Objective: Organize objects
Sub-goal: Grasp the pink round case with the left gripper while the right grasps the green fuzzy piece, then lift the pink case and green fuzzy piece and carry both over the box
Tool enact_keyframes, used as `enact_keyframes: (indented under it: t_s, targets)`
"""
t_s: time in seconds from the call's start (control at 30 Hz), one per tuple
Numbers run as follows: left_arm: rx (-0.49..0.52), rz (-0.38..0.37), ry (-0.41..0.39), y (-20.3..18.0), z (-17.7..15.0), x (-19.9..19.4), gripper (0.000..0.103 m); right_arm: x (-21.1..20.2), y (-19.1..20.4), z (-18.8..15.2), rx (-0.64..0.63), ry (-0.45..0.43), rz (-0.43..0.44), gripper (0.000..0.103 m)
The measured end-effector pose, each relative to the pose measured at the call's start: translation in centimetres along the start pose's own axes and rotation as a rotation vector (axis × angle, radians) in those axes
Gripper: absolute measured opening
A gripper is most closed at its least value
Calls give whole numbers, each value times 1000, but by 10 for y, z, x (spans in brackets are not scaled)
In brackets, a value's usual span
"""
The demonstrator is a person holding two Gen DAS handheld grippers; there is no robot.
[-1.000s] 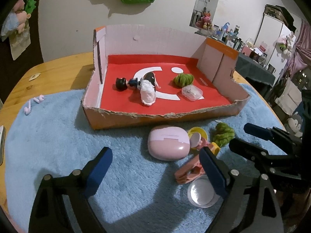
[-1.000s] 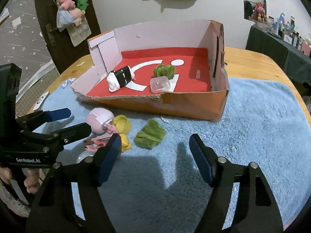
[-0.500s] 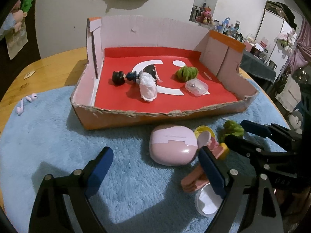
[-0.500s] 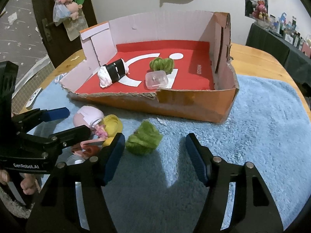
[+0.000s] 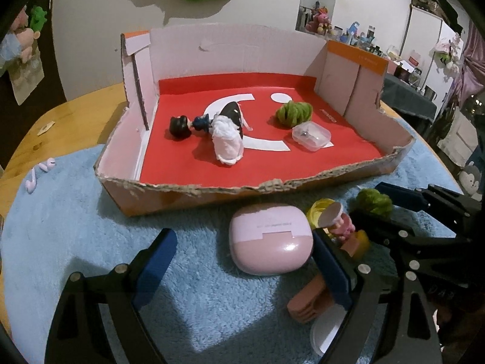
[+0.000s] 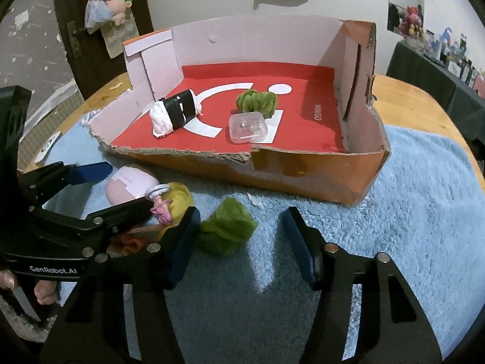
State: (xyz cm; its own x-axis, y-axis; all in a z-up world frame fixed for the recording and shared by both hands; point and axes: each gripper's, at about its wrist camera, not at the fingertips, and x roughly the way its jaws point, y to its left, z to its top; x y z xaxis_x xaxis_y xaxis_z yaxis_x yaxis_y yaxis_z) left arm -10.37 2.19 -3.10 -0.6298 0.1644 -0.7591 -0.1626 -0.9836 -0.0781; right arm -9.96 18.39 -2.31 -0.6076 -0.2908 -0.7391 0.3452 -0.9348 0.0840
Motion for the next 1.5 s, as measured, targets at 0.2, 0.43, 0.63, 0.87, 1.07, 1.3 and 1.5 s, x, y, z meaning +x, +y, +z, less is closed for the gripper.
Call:
enact_keyframes:
  t_s: [0.2,0.43,0.63,0.87,1.07,1.3,1.5]
  targets:
    - [40,27,-17,-9,-1,-1,66,-1,2,-1,-7,-6,13,35]
    - [43,9,-27,-10,-2,-4,56,-4,0,-3,21,-10,37,33]
    - [36,-6,-31,-7,-3,-7,56,-9,-2,-3,56,-21,53,32]
    - [16,-26,-37,-6,-7,-16,56,-22,-4,-5,90,-41,83,32]
    - [17,-33,-55,-9,-9,-26,56,-30,0,-6,92,-51,104,32]
    - [17,-39,-63,-11,-11,-33,56,-39,3,-8,99,-64,121,32]
    - [13,-37,-73,-11,-12,-39,56,-44,5,-9,104,-72,133,32]
